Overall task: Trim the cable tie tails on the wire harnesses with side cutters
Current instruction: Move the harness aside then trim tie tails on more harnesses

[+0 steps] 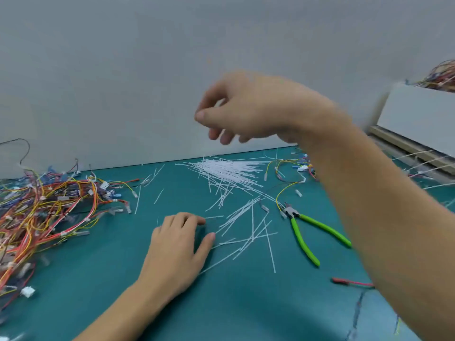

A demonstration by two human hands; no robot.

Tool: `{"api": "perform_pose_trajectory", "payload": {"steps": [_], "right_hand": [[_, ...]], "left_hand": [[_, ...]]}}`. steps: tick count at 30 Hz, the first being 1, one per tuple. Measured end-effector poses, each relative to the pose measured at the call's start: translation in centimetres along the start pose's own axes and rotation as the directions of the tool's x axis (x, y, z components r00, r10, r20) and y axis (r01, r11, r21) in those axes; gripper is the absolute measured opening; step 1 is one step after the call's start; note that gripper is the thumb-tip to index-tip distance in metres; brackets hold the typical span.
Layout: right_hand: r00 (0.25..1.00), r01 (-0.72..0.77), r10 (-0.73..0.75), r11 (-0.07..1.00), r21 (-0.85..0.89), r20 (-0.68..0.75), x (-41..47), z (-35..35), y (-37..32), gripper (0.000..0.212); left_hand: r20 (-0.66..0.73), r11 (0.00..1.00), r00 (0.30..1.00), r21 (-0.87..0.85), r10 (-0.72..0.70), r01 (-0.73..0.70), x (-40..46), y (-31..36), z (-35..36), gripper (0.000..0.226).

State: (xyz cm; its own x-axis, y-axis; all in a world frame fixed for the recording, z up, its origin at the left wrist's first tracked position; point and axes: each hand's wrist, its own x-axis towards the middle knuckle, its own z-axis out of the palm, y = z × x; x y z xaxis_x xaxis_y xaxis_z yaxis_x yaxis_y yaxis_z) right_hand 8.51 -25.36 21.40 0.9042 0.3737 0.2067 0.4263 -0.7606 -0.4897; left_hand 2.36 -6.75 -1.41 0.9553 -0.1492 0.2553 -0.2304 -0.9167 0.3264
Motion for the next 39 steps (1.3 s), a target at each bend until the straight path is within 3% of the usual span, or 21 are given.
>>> {"api": "perform_pose_trajectory", "payload": {"steps": [2,5,6,8,12,16,20,31,39], "right_hand": [[0.973,-0.225,0.208,0.949,0.222,0.098,-2.0,-1.4,5.7,0.023],[0.807,-0.555,0.575,0.817,0.157,-0.137,-4.9,-4.2,16.3,0.021],[0.731,-0.639,0.65,0.759,0.123,-0.209,-6.2,-4.9,19.1,0.021],[0.654,-0.729,0.706,0.684,0.022,-0.272,-8.5,-5.3,24.1,0.021],[0.688,-0.725,0.653,0.64,-0.253,-0.317,-11.1,-3.4,28.7,0.014],[0.754,-0.657,0.574,0.651,-0.379,-0.32,-11.0,-1.8,29.8,0.029],[0.823,-0.568,0.477,0.685,-0.457,-0.308,-10.9,-1.5,30.4,0.027],[0.824,-0.523,0.257,0.688,-0.503,-0.506,-10.1,-4.7,28.1,0.007],[0.787,-0.529,0.267,0.755,-0.387,-0.556,-8.5,-8.2,26.6,0.013]], "left_hand": [[-0.038,0.998,0.999,-0.052,0.032,-0.034,0.1,-0.4,0.5,0.04],[-0.06,0.986,0.993,-0.129,0.099,-0.106,0.0,-0.4,0.4,0.049],[-0.07,0.971,0.988,-0.188,0.139,-0.15,-0.1,-0.1,0.4,0.052],[-0.047,0.933,0.966,-0.252,0.254,-0.258,-0.3,0.2,0.2,0.062],[0.094,0.916,0.921,-0.185,0.378,-0.357,-0.1,0.0,0.4,0.072],[0.051,0.942,0.952,-0.17,0.302,-0.289,0.3,-0.4,0.7,0.053],[0.023,0.949,0.963,-0.176,0.268,-0.26,0.4,-0.3,0.9,0.046],[0.035,0.954,0.962,-0.143,0.272,-0.264,0.4,-0.4,1.0,0.045],[0.029,0.952,0.961,-0.144,0.277,-0.27,0.4,-0.4,1.1,0.044]]}}
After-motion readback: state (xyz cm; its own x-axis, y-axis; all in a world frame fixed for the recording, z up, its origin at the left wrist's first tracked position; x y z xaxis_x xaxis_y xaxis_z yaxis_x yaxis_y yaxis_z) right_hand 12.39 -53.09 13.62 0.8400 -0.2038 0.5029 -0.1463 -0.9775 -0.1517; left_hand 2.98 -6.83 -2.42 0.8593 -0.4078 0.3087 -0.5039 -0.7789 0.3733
